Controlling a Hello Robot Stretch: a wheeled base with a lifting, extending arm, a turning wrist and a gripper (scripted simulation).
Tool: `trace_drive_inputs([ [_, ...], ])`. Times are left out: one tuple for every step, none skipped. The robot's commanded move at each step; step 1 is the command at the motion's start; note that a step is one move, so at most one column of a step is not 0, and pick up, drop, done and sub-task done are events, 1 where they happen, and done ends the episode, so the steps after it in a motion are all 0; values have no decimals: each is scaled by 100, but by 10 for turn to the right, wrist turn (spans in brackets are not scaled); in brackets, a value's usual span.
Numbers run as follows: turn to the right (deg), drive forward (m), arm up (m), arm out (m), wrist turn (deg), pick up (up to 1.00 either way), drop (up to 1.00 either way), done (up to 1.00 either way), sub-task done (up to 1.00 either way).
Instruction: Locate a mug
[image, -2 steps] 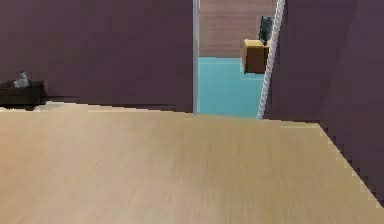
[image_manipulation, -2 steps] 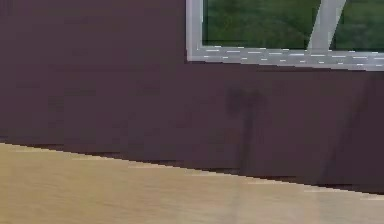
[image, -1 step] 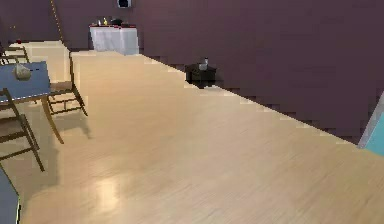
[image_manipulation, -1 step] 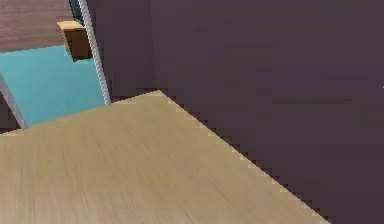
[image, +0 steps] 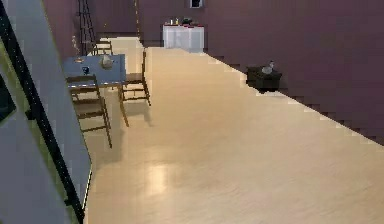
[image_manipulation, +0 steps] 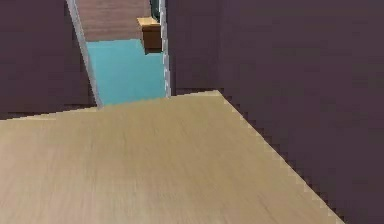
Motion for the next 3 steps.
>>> trace_drive_inputs([
  [0, 100, 0, 0, 0, 0, 0, 0, 0],
  [0, 100, 0, 0, 0, 0, 0, 0, 0],
  [-30, 0, 0, 0, 0, 0, 0, 0, 0],
])
